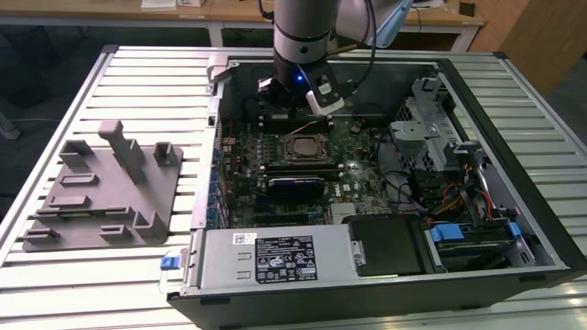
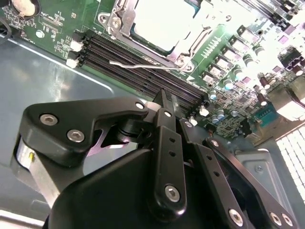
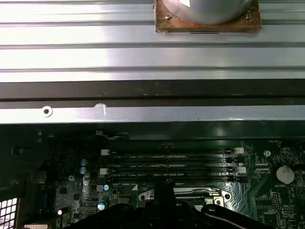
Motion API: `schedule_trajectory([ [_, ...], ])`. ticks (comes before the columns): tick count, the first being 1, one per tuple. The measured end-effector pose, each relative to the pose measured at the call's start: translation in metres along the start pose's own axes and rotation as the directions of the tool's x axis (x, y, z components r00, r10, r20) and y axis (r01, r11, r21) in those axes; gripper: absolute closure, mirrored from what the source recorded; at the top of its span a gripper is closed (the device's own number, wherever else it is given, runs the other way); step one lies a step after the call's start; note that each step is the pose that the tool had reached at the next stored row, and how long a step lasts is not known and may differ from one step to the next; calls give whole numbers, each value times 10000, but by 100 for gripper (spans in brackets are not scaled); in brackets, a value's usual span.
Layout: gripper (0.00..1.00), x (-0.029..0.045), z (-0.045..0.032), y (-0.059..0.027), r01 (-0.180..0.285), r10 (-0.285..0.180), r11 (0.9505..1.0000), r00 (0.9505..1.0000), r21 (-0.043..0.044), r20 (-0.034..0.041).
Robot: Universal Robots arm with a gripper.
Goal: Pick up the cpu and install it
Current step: 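Install the first cpu locking lever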
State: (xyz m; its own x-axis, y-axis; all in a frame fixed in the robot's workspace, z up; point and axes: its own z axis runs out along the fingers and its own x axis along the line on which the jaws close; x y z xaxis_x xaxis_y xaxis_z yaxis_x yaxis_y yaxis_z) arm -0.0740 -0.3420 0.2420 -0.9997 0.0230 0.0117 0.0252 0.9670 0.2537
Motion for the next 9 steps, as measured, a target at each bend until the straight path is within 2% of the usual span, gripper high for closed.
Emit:
schedule_trajectory([
  [9,89,-44,51,-12,-1,1,10000,10000,0,2],
])
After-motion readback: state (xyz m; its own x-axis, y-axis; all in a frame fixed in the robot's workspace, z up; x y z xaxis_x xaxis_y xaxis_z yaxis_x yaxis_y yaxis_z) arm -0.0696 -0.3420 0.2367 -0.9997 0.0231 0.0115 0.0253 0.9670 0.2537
